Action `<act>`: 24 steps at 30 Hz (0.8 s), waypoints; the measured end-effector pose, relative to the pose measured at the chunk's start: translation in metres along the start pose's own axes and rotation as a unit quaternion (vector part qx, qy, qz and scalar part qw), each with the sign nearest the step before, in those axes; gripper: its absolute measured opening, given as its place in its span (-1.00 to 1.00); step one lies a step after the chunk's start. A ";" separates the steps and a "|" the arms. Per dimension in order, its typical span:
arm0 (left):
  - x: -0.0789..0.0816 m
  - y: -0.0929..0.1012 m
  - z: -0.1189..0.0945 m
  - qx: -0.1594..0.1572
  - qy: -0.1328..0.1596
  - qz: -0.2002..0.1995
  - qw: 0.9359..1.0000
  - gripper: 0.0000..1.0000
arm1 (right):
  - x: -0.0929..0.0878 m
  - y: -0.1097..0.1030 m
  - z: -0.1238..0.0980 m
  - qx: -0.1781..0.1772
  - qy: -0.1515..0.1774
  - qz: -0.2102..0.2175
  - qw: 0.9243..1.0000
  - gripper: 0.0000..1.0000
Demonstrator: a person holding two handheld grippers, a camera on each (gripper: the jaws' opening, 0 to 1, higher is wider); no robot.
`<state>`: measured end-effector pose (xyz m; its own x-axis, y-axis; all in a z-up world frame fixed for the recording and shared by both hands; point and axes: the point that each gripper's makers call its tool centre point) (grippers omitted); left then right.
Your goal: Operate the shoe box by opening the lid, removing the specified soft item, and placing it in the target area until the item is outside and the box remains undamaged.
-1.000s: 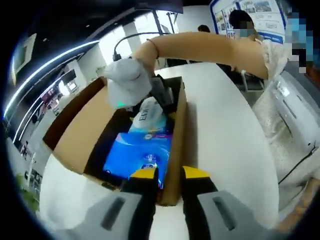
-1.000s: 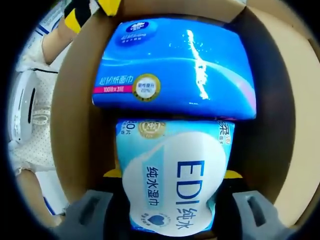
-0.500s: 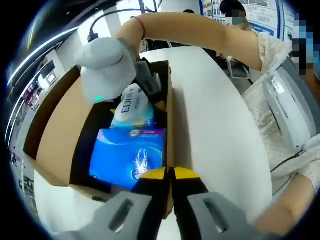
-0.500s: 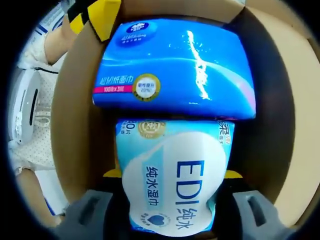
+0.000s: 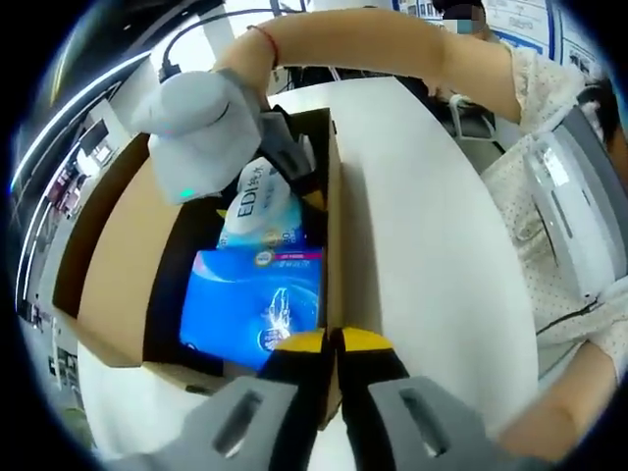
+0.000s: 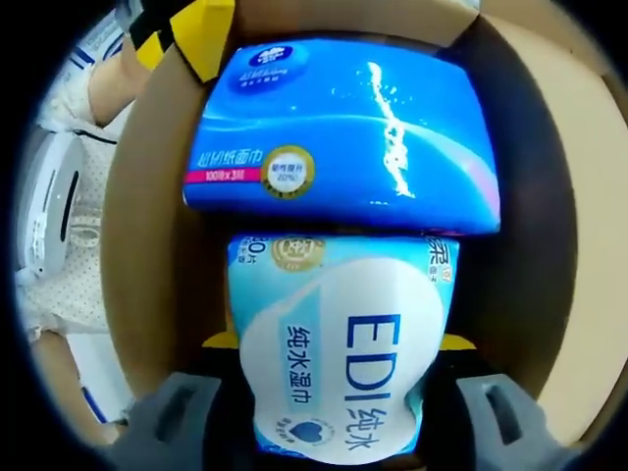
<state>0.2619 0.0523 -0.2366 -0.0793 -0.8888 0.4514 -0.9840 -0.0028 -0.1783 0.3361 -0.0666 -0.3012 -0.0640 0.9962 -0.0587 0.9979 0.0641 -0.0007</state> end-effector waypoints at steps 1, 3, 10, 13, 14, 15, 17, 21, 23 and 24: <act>0.000 0.000 0.000 0.001 -0.001 0.001 1.000 -0.94 | 0.000 0.000 0.000 0.000 0.001 0.000 1.000 0.40; 0.000 -0.001 0.000 0.003 -0.003 0.003 1.000 -0.93 | 0.000 0.000 0.000 0.000 0.004 -0.001 1.000 0.39; 0.000 0.000 0.002 0.005 -0.005 0.004 1.000 -0.93 | 0.000 -0.001 -0.002 -0.005 0.008 -0.006 1.000 0.36; 0.000 0.001 0.002 0.006 -0.008 0.005 1.000 -0.93 | -0.001 0.004 -0.005 -0.011 0.012 -0.005 1.000 0.34; 0.000 0.001 0.002 0.006 -0.008 0.006 1.000 -0.93 | -0.001 0.005 -0.006 -0.011 0.014 -0.005 1.000 0.33; 0.000 0.001 0.002 0.006 -0.007 0.006 1.000 -0.93 | -0.001 0.006 -0.007 -0.011 0.016 -0.004 1.000 0.33; 0.000 0.001 0.003 0.005 -0.006 0.006 1.000 -0.93 | 0.000 0.008 -0.009 -0.015 0.020 -0.005 1.000 0.31; 0.001 0.000 0.003 0.004 -0.005 0.006 1.000 -0.93 | 0.001 0.008 -0.014 -0.015 0.025 -0.005 1.000 0.30; 0.001 0.000 0.003 0.004 -0.005 0.006 1.000 -0.93 | 0.002 0.006 -0.017 -0.020 0.028 -0.007 0.999 0.29; 0.001 0.000 0.003 0.004 -0.005 0.006 1.000 -0.93 | 0.002 0.007 -0.019 -0.022 0.029 -0.009 0.999 0.29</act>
<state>0.2624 0.0502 -0.2385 -0.0902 -0.8933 0.4403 -0.9816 0.0050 -0.1908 0.3426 -0.0630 -0.2826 -0.0823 0.9966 -0.0019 0.9957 0.0823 0.0436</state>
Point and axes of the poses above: the point that each gripper's makers call its tool centre point, and the gripper's own axes: z roughly forward along the fingers, y roughly to its right, x roughly out of its top, and after that the axes turned 5 degrees about -y, right-handed
